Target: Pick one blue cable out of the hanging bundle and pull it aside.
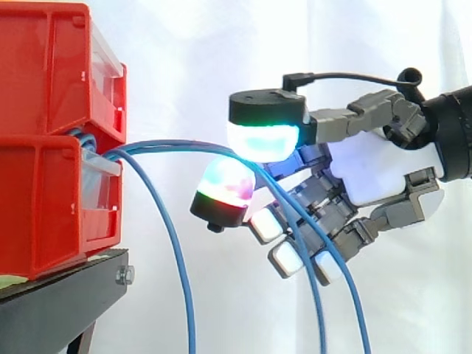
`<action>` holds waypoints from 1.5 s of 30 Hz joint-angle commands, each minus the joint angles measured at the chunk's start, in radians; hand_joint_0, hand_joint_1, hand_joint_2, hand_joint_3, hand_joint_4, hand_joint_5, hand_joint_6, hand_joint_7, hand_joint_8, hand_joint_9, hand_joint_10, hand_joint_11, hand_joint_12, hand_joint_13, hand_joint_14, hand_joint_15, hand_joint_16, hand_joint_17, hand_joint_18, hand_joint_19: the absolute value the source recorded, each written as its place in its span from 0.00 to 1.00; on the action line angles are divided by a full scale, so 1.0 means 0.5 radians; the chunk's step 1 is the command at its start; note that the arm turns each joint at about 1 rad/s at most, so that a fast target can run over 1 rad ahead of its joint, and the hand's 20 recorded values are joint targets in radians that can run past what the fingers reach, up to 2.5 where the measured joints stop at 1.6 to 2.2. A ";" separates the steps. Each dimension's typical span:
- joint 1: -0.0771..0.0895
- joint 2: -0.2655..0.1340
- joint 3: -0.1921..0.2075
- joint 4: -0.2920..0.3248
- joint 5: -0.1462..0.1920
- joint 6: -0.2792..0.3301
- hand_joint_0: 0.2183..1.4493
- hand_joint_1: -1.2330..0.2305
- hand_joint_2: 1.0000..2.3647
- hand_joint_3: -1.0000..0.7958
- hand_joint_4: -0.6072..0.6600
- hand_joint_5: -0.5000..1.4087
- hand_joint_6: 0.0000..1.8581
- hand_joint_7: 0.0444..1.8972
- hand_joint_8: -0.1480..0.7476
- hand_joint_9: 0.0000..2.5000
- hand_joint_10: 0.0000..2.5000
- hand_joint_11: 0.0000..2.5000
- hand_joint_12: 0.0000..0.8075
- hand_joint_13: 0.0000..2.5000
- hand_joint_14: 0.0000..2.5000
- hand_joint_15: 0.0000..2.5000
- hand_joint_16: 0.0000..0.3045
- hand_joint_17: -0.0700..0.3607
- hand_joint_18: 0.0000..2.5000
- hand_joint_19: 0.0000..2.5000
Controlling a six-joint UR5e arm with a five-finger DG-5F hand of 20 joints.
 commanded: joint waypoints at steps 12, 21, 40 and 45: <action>-0.019 0.000 0.022 -0.051 -0.040 0.001 0.23 0.52 0.00 0.28 0.47 0.21 0.49 0.45 0.45 0.43 0.01 0.17 0.48 0.39 0.01 0.22 0.20 0.47 0.33 0.33; -0.022 0.000 0.028 -0.051 -0.040 0.001 0.32 0.29 0.00 0.57 0.45 0.22 0.50 0.47 0.50 0.45 0.01 0.16 0.54 0.44 0.01 0.23 0.24 0.54 0.40 0.31; -0.019 -0.003 0.025 -0.078 -0.037 0.004 0.48 0.21 0.00 0.31 0.16 0.22 0.52 0.53 0.35 0.47 0.01 0.16 0.39 0.43 0.01 0.26 0.15 0.40 0.35 0.34; -0.019 0.000 0.006 -0.078 -0.037 0.013 0.43 0.19 0.00 0.28 0.21 0.23 0.51 0.48 0.35 0.49 0.01 0.16 0.39 0.44 0.01 0.26 0.15 0.40 0.37 0.33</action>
